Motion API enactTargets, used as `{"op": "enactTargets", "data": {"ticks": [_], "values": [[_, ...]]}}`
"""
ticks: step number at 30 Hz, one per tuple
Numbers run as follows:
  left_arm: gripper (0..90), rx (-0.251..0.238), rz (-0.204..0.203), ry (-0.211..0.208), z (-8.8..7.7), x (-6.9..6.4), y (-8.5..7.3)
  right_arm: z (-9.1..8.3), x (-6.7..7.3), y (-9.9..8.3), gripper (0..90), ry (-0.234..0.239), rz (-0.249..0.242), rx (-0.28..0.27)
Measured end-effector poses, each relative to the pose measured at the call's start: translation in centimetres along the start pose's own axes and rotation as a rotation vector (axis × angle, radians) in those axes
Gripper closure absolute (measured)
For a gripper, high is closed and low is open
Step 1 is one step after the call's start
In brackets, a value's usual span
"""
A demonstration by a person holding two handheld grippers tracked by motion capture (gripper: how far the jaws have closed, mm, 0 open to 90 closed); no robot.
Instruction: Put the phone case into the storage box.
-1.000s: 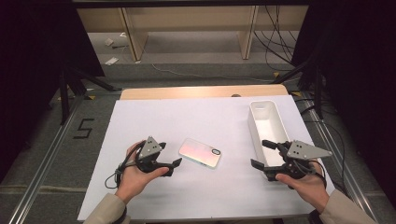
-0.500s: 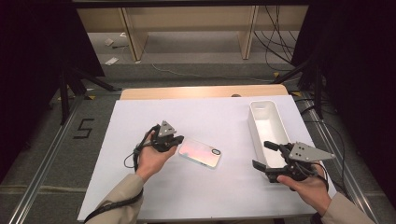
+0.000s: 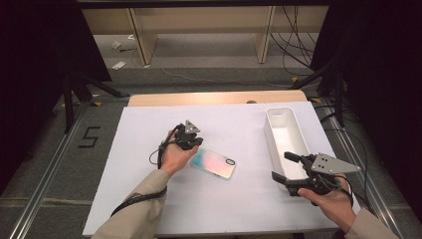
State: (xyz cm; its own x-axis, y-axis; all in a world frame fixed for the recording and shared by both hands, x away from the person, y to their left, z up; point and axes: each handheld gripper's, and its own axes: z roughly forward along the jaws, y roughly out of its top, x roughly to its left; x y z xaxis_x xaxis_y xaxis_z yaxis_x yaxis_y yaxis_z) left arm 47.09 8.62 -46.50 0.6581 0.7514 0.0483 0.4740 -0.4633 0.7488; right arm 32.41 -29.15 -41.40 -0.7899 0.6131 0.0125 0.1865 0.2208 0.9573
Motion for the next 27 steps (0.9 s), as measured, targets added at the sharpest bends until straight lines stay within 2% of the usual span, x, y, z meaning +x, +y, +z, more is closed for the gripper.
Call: {"op": "enactTargets", "data": {"ticks": [7,14,27], "values": [[89.8,0.039,0.014,-0.012,1.8,-0.2,0.4,-0.2,0.0,-0.1,21.4,-0.007,0.001,-0.001],[89.8,0.068,0.031,-0.012,2.9,-0.8,0.4,-0.3,0.0,-0.1,21.4,-0.006,0.001,0.001],[89.8,0.104,0.043,-0.019,3.3,-0.9,0.1,-0.3,0.0,-0.1,21.6,-0.008,-0.004,0.009]]}}
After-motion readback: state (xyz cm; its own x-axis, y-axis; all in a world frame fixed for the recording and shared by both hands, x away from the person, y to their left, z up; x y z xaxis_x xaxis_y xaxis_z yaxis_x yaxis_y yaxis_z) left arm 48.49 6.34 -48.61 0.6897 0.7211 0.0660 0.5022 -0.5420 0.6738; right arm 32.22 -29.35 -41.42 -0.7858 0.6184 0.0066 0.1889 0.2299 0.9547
